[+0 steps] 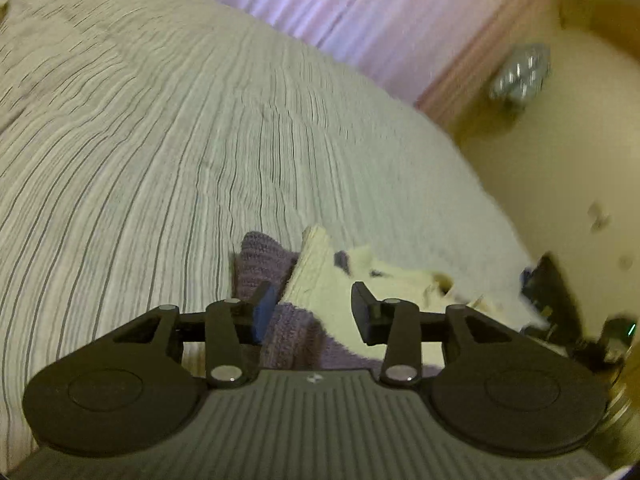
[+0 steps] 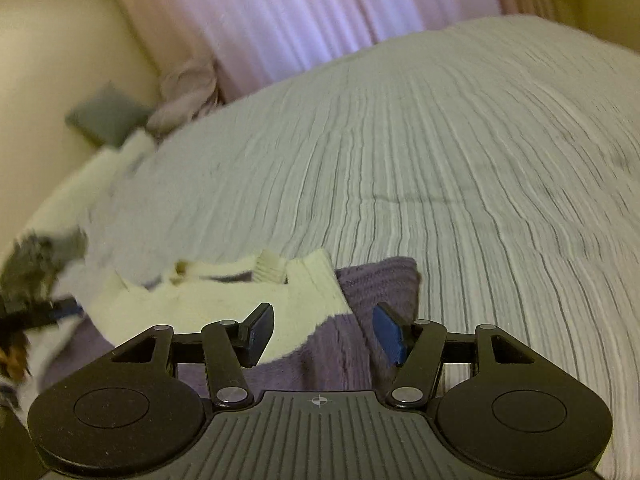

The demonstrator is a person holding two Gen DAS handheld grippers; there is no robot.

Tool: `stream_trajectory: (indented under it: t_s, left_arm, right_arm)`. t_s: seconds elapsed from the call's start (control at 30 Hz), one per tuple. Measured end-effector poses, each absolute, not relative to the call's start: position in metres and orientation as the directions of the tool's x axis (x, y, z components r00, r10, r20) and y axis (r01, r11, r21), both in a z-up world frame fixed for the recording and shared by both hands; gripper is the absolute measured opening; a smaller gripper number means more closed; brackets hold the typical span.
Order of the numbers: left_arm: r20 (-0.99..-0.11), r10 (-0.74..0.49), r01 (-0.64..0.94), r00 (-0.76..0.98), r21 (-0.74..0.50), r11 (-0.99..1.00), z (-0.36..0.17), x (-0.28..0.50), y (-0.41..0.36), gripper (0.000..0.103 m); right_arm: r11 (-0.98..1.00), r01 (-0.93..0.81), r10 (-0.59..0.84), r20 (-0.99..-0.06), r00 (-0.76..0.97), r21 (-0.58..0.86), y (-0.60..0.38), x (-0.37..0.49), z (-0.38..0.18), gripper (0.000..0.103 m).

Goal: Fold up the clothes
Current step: 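Lift the hem with both grippers and fold it toward the collar, then lay the folded hem onto the cardigan and open both grippers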

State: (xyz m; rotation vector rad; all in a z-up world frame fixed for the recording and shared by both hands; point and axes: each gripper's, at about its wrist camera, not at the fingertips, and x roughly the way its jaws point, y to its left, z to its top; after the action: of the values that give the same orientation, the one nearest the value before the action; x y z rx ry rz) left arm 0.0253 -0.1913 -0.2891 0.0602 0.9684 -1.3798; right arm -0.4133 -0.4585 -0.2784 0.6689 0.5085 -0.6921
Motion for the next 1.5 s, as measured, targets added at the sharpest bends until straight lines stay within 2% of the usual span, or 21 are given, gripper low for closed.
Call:
stream_trajectory:
  t_s: [0.1, 0.13, 0.17, 0.2, 0.3, 0.4, 0.47, 0.57, 0.7, 0.8, 1.03, 1.17, 1.27, 1.3, 1.4, 1.43, 1.5]
  left_arm:
    - [-0.638, -0.764, 0.882, -0.097, -0.410, 0.231, -0.298, 0.014, -0.199, 0.033]
    - [-0.649, -0.755, 0.898, -0.090, -0.381, 0.220, -0.300, 0.009, -0.202, 0.029]
    - [-0.655, -0.750, 0.913, -0.085, -0.352, 0.205, -0.301, 0.004, -0.204, 0.016]
    - [-0.658, -0.748, 0.928, -0.080, -0.324, 0.186, -0.301, -0.001, -0.205, 0.012]
    - [-0.597, -0.799, 0.921, -0.070, -0.346, 0.178, -0.295, 0.001, -0.199, 0.010]
    - [-0.517, -0.854, 0.885, -0.057, -0.422, 0.196, -0.291, 0.014, -0.193, 0.009]
    - [-0.505, -0.862, 0.849, -0.048, -0.475, 0.232, -0.295, 0.024, -0.196, 0.010]
    - [-0.541, -0.841, 0.845, -0.019, -0.458, 0.276, -0.301, 0.022, -0.208, 0.010]
    - [-0.509, -0.860, 0.846, 0.021, -0.450, 0.287, -0.295, 0.023, -0.211, 0.010]
    - [-0.519, -0.854, 0.847, 0.029, -0.441, 0.297, -0.293, 0.027, -0.222, 0.010]
    - [-0.572, -0.816, 0.887, 0.084, -0.331, 0.323, -0.305, 0.018, -0.241, 0.010]
    - [-0.665, -0.743, 0.895, 0.082, -0.279, 0.348, -0.331, 0.013, -0.250, 0.011]
    - [-0.665, -0.742, 0.891, 0.089, -0.280, 0.357, -0.326, 0.013, -0.246, 0.015]
    - [-0.660, -0.745, 0.886, 0.091, -0.287, 0.363, -0.320, 0.012, -0.242, 0.015]
    - [-0.622, -0.775, 0.877, 0.117, -0.301, 0.374, -0.298, 0.007, -0.228, 0.016]
    - [-0.599, -0.792, 0.879, 0.120, -0.307, 0.365, -0.290, 0.004, -0.222, 0.016]
    - [-0.575, -0.811, 0.886, 0.104, -0.317, 0.339, -0.281, -0.005, -0.217, 0.016]
  right_arm:
    - [0.634, 0.712, -0.404, -0.657, 0.637, 0.302, -0.462, -0.397, -0.288, 0.060]
    - [0.649, 0.710, -0.403, -0.669, 0.624, 0.272, -0.460, -0.392, -0.289, 0.052]
    - [0.668, 0.703, -0.395, -0.684, 0.613, 0.245, -0.460, -0.386, -0.293, 0.040]
    - [0.685, 0.695, -0.388, -0.698, 0.602, 0.218, -0.460, -0.381, -0.297, 0.014]
    - [0.725, 0.677, -0.426, -0.690, 0.585, 0.127, -0.448, -0.375, -0.297, 0.012]
    - [0.658, 0.727, -0.508, -0.597, 0.621, 0.197, -0.449, -0.395, -0.281, 0.011]
    - [0.599, 0.757, -0.543, -0.562, 0.624, 0.261, -0.456, -0.405, -0.278, 0.011]
    - [0.596, 0.786, -0.552, -0.626, 0.551, 0.167, -0.461, -0.386, -0.288, 0.011]
    - [0.593, 0.789, -0.587, -0.586, 0.559, 0.159, -0.463, -0.375, -0.279, 0.011]
    - [0.576, 0.801, -0.589, -0.595, 0.547, 0.166, -0.474, -0.368, -0.280, 0.011]
    - [0.547, 0.833, -0.606, -0.648, 0.461, 0.082, -0.494, -0.338, -0.298, 0.011]
    - [0.536, 0.843, -0.578, -0.711, 0.401, 0.039, -0.498, -0.327, -0.327, 0.011]
    - [0.538, 0.843, -0.564, -0.734, 0.379, 0.021, -0.496, -0.323, -0.335, 0.012]
    - [0.536, 0.844, -0.566, -0.736, 0.372, 0.015, -0.495, -0.323, -0.331, 0.015]
    - [0.506, 0.863, -0.602, -0.713, 0.359, 0.007, -0.489, -0.326, -0.313, 0.048]
    - [0.499, 0.866, -0.621, -0.692, 0.367, 0.011, -0.485, -0.327, -0.305, 0.054]
    - [0.511, 0.858, -0.637, -0.651, 0.413, 0.045, -0.477, -0.331, -0.292, 0.053]
